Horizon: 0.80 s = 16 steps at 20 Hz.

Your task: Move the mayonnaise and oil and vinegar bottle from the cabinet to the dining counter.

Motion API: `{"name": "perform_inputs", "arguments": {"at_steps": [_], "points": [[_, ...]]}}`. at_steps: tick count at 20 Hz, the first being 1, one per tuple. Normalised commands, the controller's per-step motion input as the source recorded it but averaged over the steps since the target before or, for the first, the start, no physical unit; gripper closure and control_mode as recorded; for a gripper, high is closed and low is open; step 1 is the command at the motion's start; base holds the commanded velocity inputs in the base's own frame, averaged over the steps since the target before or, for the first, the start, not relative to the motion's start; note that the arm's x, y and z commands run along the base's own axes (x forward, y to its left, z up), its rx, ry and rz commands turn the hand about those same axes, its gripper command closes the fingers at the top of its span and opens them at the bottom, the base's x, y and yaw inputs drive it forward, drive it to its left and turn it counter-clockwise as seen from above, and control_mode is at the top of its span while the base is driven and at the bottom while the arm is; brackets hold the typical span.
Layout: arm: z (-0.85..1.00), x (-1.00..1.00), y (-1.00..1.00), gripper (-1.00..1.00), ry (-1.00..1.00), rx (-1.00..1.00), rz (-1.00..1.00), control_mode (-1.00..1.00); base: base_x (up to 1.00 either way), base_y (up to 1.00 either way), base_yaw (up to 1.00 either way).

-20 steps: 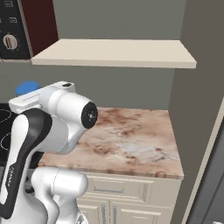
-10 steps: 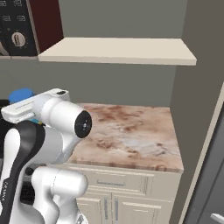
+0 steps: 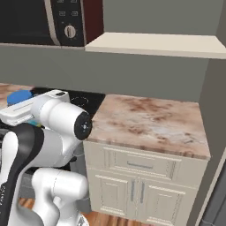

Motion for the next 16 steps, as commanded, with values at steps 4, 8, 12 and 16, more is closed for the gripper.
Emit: {"name": "perform_inputs", "arguments": {"at_steps": [4,8,12,16], "points": [[0.00,0.00,0.00,1.00,0.00,0.00,0.00,1.00,-0.33,0.42,0.36],[0.00,0.00,0.00,1.00,0.00,0.00,0.00,1.00,-0.28,0.37,0.34],[0.00,0.00,0.00,1.00,0.00,0.00,0.00,1.00,-0.28,0.38,0.30],[0.00,0.00,0.00,1.00,0.00,0.00,0.00,1.00,-0.24,0.38,0.30]]}}
